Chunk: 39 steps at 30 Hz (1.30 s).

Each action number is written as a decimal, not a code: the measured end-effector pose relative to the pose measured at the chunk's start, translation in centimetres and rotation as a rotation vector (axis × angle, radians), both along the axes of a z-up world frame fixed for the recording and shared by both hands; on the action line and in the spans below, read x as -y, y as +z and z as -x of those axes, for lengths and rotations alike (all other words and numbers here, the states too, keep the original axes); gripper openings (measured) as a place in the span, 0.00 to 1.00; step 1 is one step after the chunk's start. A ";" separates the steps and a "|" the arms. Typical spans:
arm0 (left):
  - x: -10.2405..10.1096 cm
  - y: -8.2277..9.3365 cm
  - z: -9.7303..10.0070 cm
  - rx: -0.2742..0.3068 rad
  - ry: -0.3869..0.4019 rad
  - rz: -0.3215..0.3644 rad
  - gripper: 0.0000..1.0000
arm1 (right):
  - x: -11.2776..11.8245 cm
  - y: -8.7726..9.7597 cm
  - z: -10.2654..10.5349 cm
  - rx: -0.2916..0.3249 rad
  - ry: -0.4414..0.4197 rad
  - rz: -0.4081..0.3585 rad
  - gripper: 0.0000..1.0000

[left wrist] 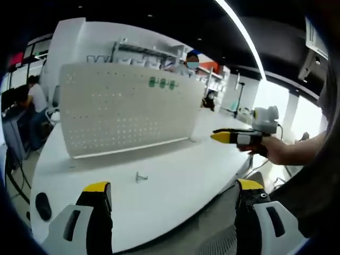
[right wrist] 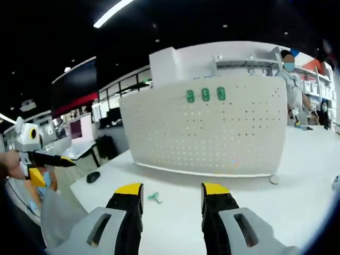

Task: Insert the hook assembly into the mounting plate slot until the hook locks in place.

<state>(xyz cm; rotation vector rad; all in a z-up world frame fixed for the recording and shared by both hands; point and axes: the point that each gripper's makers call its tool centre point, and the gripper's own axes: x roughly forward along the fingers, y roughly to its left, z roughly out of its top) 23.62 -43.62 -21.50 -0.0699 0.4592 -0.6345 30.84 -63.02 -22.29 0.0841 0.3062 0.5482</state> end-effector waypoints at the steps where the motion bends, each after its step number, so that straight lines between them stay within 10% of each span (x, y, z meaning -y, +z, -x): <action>1: 0.2 -0.1 0.0 -0.004 -0.004 -0.001 0.98 | -0.2 -0.3 0.4 -0.004 0.020 0.018 0.43; 17: 0.6 -2.3 -1.1 -0.052 -0.020 -0.039 0.97 | -2.1 -3.0 6.9 -0.067 0.107 0.015 0.40; 39: 2.1 -7.4 -7.8 -0.113 -0.090 -0.089 0.92 | -1.8 -2.8 5.8 -0.097 0.147 0.038 0.37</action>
